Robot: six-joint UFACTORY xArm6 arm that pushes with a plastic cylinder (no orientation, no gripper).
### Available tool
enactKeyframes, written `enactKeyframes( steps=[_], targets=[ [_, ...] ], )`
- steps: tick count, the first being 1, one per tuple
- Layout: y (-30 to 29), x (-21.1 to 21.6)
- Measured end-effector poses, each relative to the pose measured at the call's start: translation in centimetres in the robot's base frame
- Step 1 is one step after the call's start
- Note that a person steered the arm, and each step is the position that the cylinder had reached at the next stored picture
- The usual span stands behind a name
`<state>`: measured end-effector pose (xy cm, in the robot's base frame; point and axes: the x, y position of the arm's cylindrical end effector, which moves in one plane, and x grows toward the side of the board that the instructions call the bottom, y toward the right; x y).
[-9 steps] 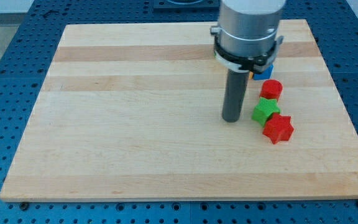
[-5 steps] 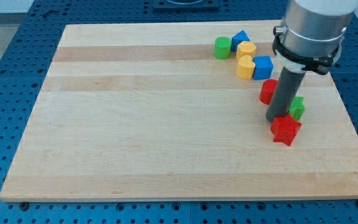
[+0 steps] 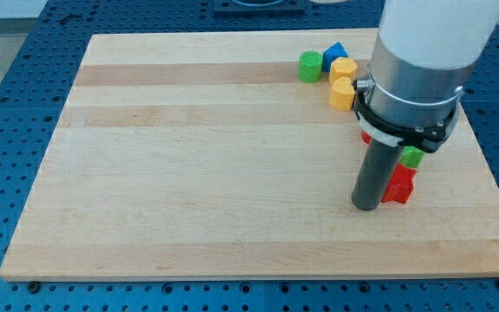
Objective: Move red star slightly right
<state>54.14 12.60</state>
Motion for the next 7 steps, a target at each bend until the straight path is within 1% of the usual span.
enactKeyframes(
  steps=[2,4,7],
  targets=[
    [1.8,0.3],
    [2.1,0.3],
    [2.1,-1.1]
  ],
)
